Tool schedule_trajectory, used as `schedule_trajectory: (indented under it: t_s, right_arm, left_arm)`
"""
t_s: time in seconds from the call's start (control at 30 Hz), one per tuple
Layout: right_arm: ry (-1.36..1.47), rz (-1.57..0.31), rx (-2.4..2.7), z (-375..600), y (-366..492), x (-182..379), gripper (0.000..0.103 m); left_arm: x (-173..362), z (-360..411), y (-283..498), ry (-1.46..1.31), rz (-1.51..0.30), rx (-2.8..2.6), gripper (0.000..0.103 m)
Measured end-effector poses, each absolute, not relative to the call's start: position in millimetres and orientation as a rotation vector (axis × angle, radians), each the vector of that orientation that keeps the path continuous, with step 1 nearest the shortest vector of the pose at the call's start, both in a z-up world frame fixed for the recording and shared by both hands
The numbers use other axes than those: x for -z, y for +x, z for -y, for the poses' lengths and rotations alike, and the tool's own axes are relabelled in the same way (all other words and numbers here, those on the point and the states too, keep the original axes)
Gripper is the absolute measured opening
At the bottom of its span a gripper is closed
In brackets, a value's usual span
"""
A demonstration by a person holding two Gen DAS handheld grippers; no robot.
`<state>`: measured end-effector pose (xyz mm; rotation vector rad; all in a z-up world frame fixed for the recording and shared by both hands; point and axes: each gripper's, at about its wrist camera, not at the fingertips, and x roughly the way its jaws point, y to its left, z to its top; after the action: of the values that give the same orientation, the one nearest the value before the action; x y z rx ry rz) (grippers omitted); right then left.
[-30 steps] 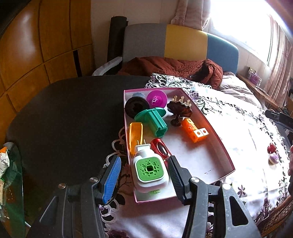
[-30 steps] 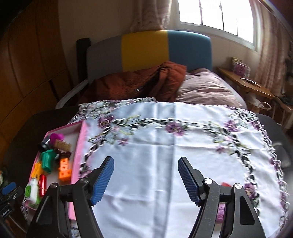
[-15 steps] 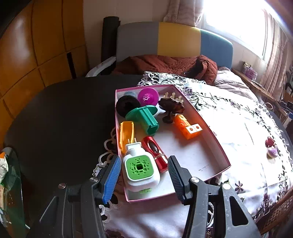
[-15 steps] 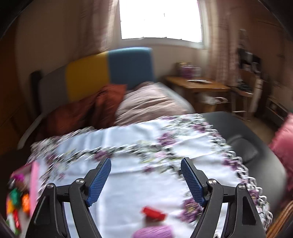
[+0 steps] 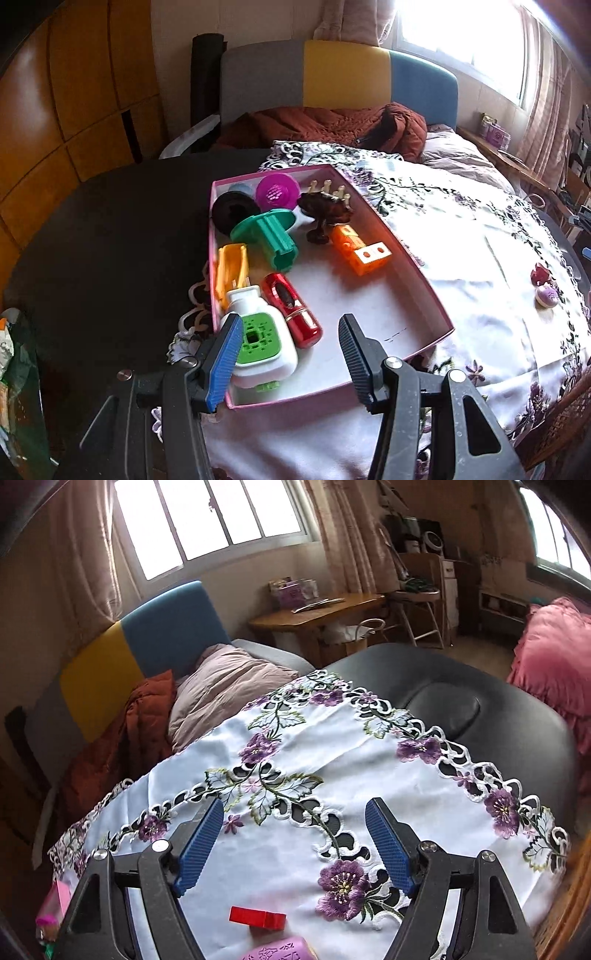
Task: Organize rigid objects
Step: 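Move both tools back over the cloth toward the red block and purple oval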
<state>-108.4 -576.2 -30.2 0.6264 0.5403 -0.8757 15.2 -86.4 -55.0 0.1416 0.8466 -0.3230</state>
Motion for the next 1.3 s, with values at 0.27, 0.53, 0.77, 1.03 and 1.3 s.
schedule_trajectory:
  t_s: [0.27,0.53,0.77,1.03,1.3]
  right_arm:
    - [0.702,-0.524,0.892,586.6,-117.3,34.7,0.083]
    - [0.717,-0.558,0.862,587.0,-111.4,40.7,0.085]
    - [0.729,-0.542,0.864,587.8,-113.8,40.2,0.086]
    - [0.76,-0.524,0.852,590.8,-117.3,39.8,0.087]
    - [0.795,-0.473,0.842,592.4,-124.5,37.2,0.087]
  left_arm:
    - [56.7,107.2,13.0,0.152,-0.873,0.41,0.054]
    - [48.0,135.1,7.3,0.203,-0.848,0.467,0.054]
    - [41.6,184.3,-1.2,0.262,-0.83,0.601,0.054]
    - [47.3,233.1,-15.8,0.34,-0.832,0.705,0.054]
    - [63.0,278.2,-16.3,0.356,-0.889,0.855,0.054]
